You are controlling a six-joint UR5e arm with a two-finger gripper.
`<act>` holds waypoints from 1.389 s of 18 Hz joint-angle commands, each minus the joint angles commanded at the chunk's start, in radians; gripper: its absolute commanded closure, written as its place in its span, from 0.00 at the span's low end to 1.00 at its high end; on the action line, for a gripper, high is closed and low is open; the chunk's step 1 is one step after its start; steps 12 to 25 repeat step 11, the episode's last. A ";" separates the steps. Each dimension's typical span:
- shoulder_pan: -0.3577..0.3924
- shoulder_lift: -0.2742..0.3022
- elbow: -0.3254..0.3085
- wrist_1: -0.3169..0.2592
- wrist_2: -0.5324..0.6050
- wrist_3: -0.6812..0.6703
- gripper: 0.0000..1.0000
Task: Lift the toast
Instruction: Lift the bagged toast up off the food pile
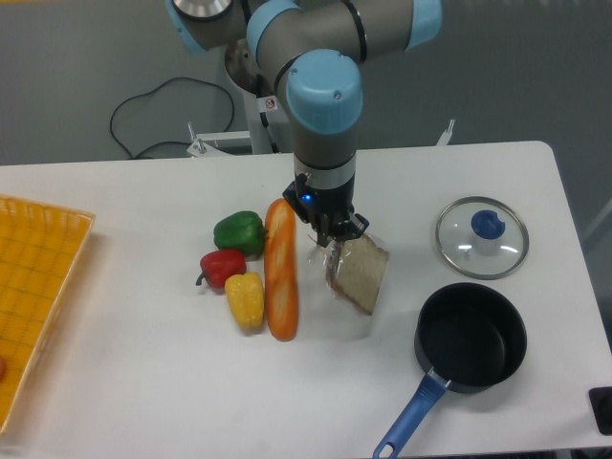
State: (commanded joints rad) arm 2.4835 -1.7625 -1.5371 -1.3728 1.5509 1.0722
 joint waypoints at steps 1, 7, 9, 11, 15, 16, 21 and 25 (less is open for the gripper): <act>0.008 0.000 0.000 -0.006 0.000 0.009 1.00; 0.015 -0.002 0.017 -0.034 0.003 0.057 1.00; 0.025 -0.002 0.025 -0.060 0.005 0.063 1.00; 0.028 -0.002 0.028 -0.061 0.003 0.068 1.00; 0.028 -0.002 0.028 -0.061 0.003 0.068 1.00; 0.028 -0.002 0.028 -0.061 0.003 0.068 1.00; 0.028 -0.002 0.028 -0.061 0.003 0.068 1.00; 0.028 -0.002 0.028 -0.061 0.003 0.068 1.00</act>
